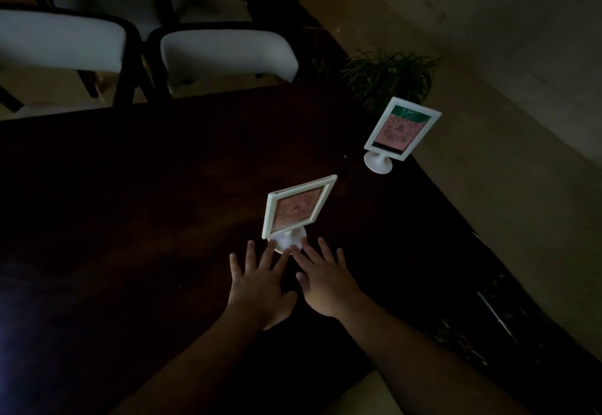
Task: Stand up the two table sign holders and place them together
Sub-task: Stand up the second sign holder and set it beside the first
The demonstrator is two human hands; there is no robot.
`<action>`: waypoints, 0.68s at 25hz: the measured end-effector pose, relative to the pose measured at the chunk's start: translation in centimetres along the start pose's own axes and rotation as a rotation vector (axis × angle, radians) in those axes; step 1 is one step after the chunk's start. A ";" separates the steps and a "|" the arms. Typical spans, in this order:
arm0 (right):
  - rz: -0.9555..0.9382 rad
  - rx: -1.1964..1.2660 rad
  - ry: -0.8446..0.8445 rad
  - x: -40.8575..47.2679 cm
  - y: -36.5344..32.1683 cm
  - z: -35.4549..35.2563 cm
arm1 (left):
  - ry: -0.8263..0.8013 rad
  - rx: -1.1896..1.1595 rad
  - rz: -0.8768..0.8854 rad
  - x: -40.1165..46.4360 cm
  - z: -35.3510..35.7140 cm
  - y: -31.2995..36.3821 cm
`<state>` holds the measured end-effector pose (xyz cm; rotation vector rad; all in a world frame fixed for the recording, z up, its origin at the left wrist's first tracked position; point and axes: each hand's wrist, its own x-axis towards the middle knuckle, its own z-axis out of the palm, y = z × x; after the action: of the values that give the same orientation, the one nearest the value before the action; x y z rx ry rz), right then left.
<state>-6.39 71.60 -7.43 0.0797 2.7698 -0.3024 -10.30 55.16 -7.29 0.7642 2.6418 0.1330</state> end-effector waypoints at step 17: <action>-0.099 0.010 0.048 5.5 9.7 -2.8 | 0.033 -0.005 -0.150 9.1 -1.3 7.0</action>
<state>-11.58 81.79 -8.75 -0.0484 2.8251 -0.3441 -14.42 65.97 -7.83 0.5643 2.7175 0.1128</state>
